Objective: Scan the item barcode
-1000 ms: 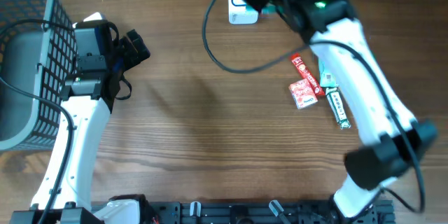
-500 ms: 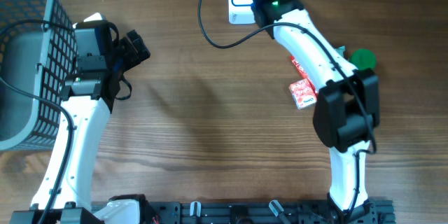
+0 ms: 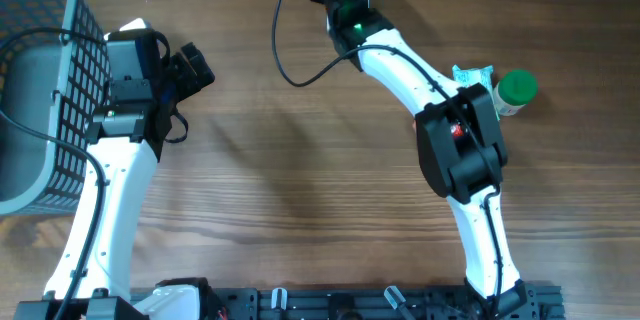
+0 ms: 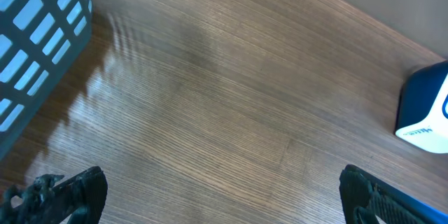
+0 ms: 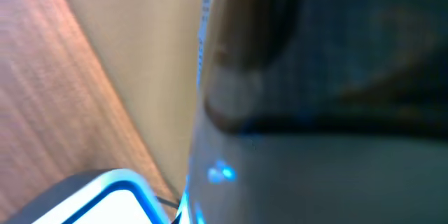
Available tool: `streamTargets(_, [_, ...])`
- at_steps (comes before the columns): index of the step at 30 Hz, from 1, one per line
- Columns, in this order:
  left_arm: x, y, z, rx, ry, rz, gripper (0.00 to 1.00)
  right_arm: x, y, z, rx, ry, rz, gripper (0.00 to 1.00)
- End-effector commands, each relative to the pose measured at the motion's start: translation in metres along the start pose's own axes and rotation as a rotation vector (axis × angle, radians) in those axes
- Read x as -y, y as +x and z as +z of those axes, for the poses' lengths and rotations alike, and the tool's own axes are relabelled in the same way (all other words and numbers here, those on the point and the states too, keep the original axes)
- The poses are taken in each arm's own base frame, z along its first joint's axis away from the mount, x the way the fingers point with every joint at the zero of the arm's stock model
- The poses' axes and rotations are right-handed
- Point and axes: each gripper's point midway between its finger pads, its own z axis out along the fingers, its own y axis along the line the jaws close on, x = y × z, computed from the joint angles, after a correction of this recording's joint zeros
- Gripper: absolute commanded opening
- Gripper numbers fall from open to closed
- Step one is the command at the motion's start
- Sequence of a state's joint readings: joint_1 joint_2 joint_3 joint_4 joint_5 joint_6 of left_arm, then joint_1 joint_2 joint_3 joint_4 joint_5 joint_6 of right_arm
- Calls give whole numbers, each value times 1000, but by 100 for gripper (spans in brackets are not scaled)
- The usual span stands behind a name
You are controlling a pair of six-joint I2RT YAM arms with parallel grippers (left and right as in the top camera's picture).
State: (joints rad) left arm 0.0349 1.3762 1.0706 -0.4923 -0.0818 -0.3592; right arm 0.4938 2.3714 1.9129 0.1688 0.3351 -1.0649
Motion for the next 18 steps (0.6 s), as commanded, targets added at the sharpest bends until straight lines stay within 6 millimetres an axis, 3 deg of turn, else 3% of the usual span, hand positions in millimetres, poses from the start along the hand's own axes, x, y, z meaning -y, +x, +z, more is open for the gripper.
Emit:
streamTargets(1, [-2, -4, -1, 13, -8, 11, 100, -10, -8, -2, -8, -5, -17, 4])
streamTargets(9, [-2, -4, -1, 13, -8, 11, 100, -40, 2, -5, -59, -117, -36, 4])
streamTargets(12, [-2, -4, -1, 14, -8, 11, 100, -40, 2, -5, -65, -116, 67, 5])
streamTargets(18, [-2, -4, -1, 13, -8, 11, 100, -42, 3, -6, -71, -120, 101, 4])
